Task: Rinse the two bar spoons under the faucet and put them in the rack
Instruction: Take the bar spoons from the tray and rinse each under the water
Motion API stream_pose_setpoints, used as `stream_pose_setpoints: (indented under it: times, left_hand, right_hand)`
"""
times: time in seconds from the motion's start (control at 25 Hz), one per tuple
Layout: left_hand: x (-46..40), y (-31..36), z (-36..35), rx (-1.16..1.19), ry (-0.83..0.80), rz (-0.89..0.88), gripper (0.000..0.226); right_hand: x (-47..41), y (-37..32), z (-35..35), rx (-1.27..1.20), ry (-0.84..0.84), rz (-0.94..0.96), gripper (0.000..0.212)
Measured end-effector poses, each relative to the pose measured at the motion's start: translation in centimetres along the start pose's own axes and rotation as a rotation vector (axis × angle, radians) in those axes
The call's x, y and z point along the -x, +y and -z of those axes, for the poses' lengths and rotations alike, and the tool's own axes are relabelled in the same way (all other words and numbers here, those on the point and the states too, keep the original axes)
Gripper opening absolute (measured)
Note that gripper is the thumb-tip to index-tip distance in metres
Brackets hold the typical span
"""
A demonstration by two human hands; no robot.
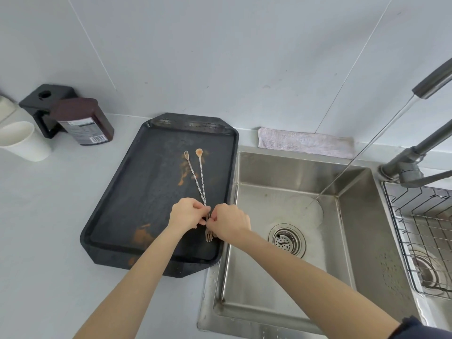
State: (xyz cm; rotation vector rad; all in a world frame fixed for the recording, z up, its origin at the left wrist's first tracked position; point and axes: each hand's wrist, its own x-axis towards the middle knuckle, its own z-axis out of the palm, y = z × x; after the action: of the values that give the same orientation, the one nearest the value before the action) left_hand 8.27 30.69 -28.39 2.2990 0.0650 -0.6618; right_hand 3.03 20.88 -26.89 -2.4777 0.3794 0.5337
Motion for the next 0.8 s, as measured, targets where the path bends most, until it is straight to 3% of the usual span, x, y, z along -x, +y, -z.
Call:
stream_pose_setpoints:
  times: [0.32,0.44,0.8]
  left_hand:
    - [1.6,3.1,-0.9,0.413,0.034,-0.003,0.018]
    - [2.9,5.3,-2.2,0.428,-0.007,-0.093,0.015]
    - [7.3,11.2,-7.9,0.39,-0.202,-0.286,0.016]
  right_hand:
    - [2.6,2.7,1.3,-0.284,0.092,0.014,0.017]
    - [3.9,5.0,2.3,-0.35,0.137,0.002,0.007]
    - [7.9,13.3,8.6,-0.662,0.345,-0.037,0.024]
